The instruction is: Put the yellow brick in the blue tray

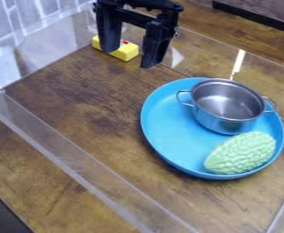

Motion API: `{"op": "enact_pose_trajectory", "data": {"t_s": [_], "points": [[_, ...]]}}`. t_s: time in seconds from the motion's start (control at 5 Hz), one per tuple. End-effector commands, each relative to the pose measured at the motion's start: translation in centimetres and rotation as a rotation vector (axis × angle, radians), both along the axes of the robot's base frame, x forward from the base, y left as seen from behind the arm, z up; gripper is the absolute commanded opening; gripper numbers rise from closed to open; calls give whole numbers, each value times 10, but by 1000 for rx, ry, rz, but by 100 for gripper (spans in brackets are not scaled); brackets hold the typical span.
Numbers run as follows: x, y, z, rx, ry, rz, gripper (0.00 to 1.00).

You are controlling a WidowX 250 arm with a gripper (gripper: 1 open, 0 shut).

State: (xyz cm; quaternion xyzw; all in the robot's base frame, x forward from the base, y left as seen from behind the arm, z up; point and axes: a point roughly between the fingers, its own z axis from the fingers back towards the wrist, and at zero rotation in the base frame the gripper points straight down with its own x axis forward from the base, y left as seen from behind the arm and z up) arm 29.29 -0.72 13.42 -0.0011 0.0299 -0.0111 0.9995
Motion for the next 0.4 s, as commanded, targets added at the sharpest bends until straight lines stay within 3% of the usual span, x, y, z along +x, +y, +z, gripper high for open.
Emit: {"op": "enact_pose_trajectory", "data": {"t_s": [0.0, 0.2], "points": [[4, 4, -6, 1, 1, -21, 100], [4, 9, -8, -4, -10, -47, 100]]}}
